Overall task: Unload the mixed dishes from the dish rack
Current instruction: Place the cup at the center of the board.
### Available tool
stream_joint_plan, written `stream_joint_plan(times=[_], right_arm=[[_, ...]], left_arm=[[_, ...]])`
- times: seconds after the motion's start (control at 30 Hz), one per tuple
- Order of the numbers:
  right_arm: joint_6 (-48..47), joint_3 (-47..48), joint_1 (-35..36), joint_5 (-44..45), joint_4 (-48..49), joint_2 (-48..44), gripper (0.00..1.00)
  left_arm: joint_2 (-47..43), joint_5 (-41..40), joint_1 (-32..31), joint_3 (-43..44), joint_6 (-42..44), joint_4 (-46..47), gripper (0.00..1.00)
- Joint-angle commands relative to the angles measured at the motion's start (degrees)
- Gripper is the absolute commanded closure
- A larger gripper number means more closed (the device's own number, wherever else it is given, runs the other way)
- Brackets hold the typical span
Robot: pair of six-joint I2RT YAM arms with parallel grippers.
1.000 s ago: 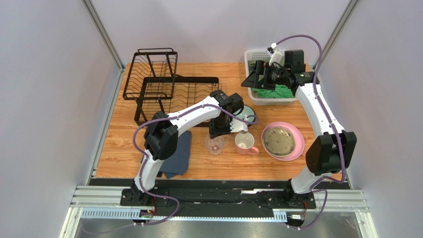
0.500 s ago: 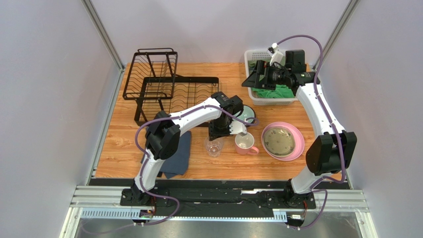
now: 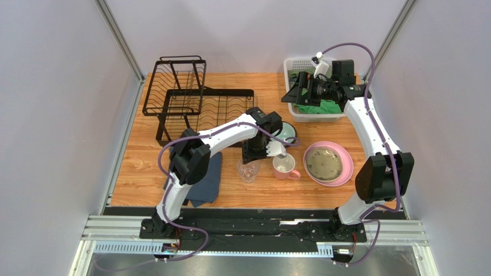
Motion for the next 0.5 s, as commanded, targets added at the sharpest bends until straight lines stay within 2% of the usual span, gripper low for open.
stream_joint_plan(times=[0.0,0.47], right_arm=[[-0.3,-0.5,-0.5,-1.4,1.2,-2.6,0.02],[-0.4,-1.4,-1.1,-1.9,1.2,-2.7,0.02]], left_arm=[[0.8,0.5,-0.3,0.8,-1.1,-1.9,0.87],[0.5,-1.4,-0.4,2.0,-1.2,-1.5,0.76]])
